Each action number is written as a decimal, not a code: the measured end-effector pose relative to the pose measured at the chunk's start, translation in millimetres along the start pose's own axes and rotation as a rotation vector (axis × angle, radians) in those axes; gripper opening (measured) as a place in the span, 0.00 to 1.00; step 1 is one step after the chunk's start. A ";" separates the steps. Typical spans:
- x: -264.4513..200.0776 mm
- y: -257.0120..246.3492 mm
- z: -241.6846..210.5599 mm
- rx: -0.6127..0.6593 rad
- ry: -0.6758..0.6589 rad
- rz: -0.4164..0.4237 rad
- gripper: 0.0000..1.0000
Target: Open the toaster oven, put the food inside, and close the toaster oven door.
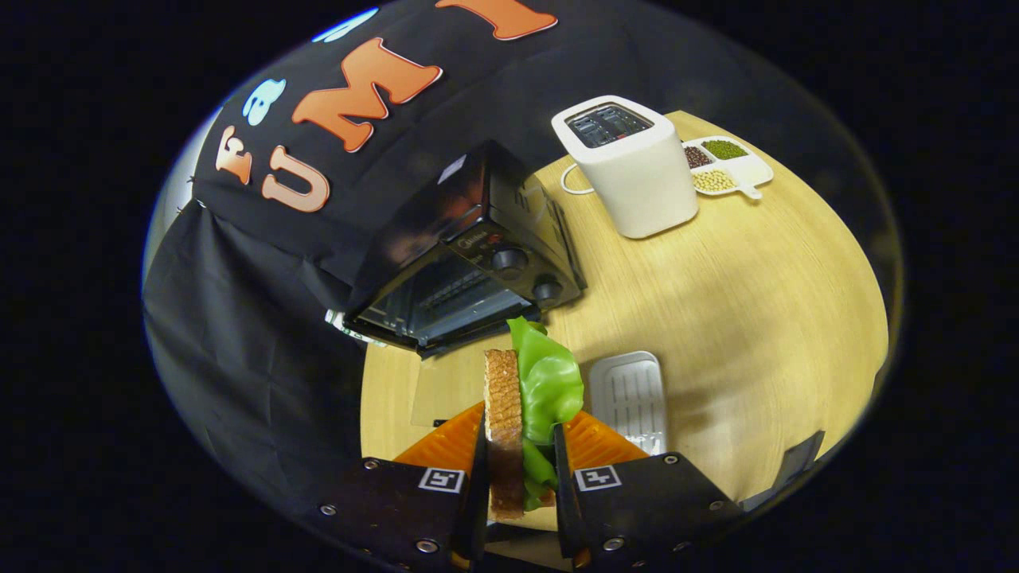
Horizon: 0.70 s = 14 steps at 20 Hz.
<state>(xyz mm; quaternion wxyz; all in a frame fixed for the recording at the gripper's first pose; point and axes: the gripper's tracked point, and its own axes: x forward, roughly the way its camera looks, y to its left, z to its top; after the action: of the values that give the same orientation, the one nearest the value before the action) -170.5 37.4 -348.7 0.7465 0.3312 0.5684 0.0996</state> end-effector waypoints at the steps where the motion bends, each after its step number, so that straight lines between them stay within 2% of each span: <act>1: 4.7 10.5 1.0 0.015 -0.010 0.020 0.36; 10: 61.5 87.0 24.1 0.129 -0.117 0.132 0.36; 14: 92.5 101.9 33.5 0.194 -0.181 0.181 0.36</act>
<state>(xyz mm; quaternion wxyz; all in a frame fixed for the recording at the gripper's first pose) -85.8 150.7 -354.7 0.7472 0.4590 0.4737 0.0809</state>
